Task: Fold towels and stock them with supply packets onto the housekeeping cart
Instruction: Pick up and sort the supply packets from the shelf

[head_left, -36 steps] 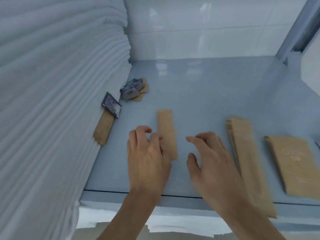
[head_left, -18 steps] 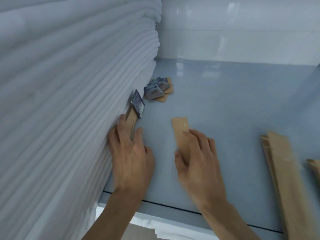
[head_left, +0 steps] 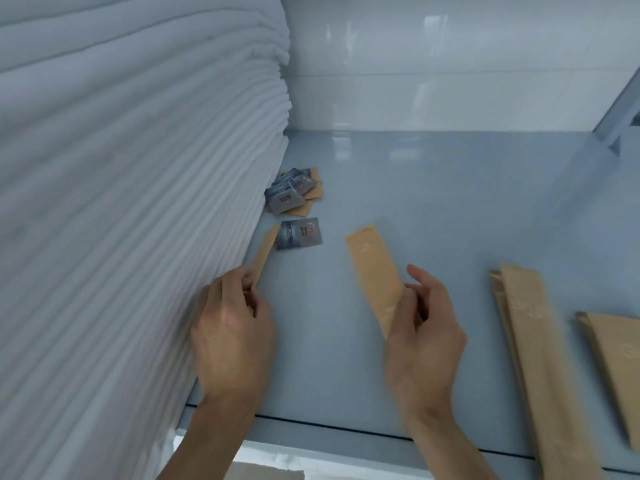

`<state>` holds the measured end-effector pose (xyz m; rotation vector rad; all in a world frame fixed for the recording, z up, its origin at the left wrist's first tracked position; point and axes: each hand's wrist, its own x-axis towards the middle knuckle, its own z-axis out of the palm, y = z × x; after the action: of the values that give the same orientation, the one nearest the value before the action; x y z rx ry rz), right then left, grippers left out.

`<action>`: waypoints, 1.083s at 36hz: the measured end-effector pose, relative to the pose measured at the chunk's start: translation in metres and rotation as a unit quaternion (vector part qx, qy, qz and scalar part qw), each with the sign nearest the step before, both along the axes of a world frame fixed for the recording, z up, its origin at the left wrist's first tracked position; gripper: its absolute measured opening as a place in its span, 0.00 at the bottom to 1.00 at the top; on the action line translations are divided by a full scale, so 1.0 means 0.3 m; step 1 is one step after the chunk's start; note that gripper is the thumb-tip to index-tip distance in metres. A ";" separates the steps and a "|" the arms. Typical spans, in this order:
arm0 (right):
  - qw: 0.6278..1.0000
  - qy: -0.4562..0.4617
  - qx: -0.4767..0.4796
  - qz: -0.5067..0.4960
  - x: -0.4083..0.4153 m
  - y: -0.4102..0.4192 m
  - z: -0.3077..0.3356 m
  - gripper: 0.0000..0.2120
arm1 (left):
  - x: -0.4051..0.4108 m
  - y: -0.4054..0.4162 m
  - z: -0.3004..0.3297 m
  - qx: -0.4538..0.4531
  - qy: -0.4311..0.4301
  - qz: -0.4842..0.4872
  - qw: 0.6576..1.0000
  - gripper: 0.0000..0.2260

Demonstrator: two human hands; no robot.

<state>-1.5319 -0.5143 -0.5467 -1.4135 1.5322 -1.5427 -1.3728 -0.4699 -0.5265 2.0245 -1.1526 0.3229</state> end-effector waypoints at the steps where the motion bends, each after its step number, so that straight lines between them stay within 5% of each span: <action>1: 1.000 -0.016 0.003 0.005 -0.001 0.000 -0.001 0.14 | -0.001 0.003 0.009 -0.020 0.021 -0.003 1.000 0.09; 6: 0.995 -0.095 0.007 0.023 -0.010 0.000 0.003 0.16 | -0.074 0.003 0.037 -0.101 0.294 -0.033 0.950 0.11; 11: 0.984 -0.170 0.021 0.051 -0.017 -0.004 0.010 0.17 | -0.198 -0.025 0.009 -0.050 0.469 -0.112 0.875 0.18; 16: 0.987 -0.144 0.027 0.066 -0.029 -0.007 0.013 0.12 | -0.247 -0.033 0.003 -0.010 0.414 -0.201 0.888 0.17; 25: 0.997 -0.040 0.032 0.053 -0.004 -0.001 0.015 0.11 | -0.264 -0.012 -0.025 -0.027 0.459 -0.277 0.844 0.22; 29: 0.997 -0.020 0.049 0.057 0.000 -0.001 0.014 0.09 | -0.283 -0.012 -0.015 -0.039 0.465 -0.291 0.835 0.13; 39: 0.987 0.082 0.102 0.096 -0.023 0.014 0.054 0.20 | -0.269 -0.015 -0.025 -0.008 0.439 -0.267 0.858 0.16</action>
<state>-1.5388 -0.5102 -0.5303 -1.5483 1.5481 -1.1451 -1.4534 -0.4744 -0.5340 1.4413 -1.0107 -0.7963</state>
